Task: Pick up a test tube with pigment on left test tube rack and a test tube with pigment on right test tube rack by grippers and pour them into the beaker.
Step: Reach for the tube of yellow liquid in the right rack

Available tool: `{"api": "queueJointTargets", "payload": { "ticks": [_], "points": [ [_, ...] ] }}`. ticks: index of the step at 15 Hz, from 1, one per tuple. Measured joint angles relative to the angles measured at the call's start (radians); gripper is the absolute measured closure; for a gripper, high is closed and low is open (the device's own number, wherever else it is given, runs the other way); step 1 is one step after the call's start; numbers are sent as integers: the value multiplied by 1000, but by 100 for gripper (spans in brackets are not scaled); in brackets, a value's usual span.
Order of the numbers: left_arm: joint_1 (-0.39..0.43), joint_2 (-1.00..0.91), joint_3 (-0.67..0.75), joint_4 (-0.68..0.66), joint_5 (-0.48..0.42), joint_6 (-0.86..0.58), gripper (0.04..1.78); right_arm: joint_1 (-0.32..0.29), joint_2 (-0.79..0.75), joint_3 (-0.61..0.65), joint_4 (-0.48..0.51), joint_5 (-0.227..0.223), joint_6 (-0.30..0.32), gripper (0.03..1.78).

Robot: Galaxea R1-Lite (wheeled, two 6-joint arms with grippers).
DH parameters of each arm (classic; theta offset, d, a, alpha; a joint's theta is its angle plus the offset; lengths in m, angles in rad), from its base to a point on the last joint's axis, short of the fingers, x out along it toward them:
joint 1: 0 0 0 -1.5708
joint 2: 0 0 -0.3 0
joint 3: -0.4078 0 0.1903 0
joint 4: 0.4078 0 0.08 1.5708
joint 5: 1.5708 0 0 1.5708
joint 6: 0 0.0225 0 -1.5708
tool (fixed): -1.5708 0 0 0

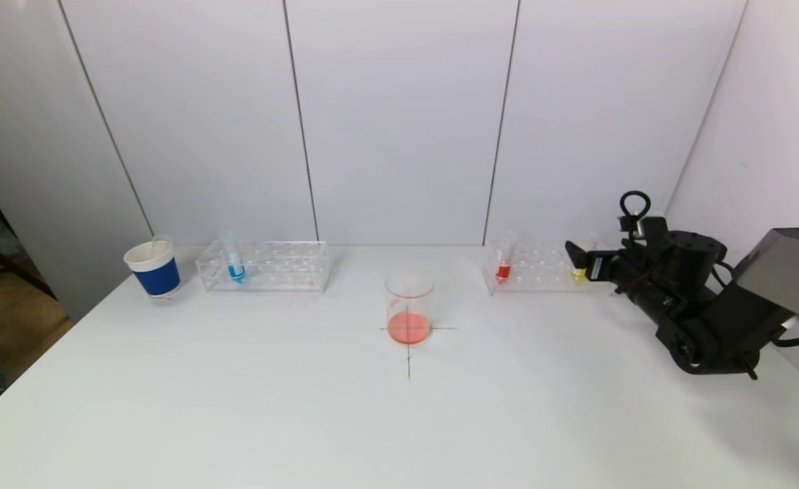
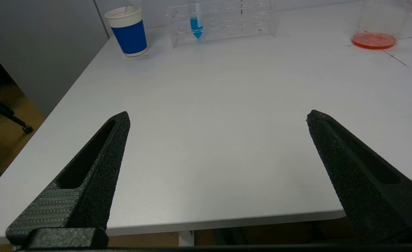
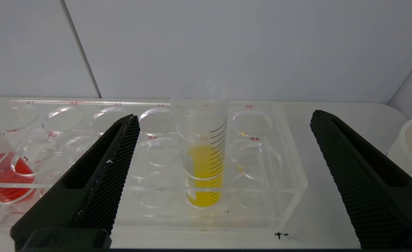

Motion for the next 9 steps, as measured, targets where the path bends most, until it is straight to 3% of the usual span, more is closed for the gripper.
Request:
{"api": "queueJointTargets", "payload": {
  "ticks": [9],
  "points": [
    [0, 0, 0, 0, 0, 0, 6, 33, 56, -73, -3, -34, -5, 4]
  ]
}}
